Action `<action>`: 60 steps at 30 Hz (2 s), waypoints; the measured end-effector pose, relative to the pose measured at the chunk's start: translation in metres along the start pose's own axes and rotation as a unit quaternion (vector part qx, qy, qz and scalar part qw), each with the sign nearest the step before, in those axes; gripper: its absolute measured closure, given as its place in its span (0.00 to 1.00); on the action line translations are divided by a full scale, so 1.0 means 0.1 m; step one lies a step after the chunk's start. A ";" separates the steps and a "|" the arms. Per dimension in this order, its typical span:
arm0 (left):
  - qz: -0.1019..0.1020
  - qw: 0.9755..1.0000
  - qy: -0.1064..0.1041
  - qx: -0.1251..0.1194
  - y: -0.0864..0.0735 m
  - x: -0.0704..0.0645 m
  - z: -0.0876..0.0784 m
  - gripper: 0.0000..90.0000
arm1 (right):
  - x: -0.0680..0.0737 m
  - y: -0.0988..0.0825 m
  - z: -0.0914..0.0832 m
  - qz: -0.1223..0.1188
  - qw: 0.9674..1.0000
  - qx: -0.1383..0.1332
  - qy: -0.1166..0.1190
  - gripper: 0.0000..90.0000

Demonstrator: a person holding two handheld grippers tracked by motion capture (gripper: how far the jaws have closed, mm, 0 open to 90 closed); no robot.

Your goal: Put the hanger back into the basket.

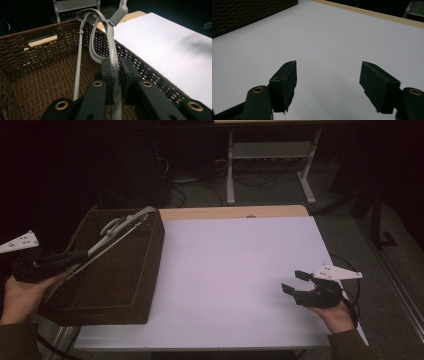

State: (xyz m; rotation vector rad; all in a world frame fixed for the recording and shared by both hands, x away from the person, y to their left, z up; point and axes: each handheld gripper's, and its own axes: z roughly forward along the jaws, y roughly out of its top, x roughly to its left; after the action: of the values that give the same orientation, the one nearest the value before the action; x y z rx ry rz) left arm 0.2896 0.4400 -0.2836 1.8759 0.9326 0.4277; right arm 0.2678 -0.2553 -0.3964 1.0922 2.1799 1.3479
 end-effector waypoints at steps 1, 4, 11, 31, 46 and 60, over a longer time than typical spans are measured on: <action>-0.002 1.000 0.000 0.001 -0.01 0.01 0.00 0.92 | 0.00 0.00 0.00 0.000 1.000 0.000 0.000 0.33; -0.008 1.000 -0.001 0.009 -0.05 0.04 0.02 0.92 | 0.00 0.00 0.00 0.000 1.000 0.000 -0.001 0.33; -0.004 1.000 0.015 0.025 -0.14 0.11 0.11 0.90 | 0.00 0.01 0.00 -0.001 1.000 0.000 -0.002 0.33; -0.005 0.999 -0.026 -0.043 0.12 -0.24 0.35 0.37 | 0.03 0.09 -0.02 -0.009 1.000 -0.020 0.004 0.22; 0.007 0.992 -0.078 -0.096 0.32 -0.88 0.76 0.16 | 0.15 0.42 -0.09 -0.019 0.995 -0.098 0.015 0.04; 0.020 0.985 -0.118 -0.123 0.25 -1.25 1.16 0.04 | 0.21 0.67 -0.10 -0.017 0.991 -0.130 0.022 0.01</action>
State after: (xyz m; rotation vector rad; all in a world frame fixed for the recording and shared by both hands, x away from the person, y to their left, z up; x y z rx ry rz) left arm 0.2931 0.2696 -0.3048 1.6782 0.6528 0.3203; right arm 0.2766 -0.2284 -0.3318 0.9299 1.9717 1.5992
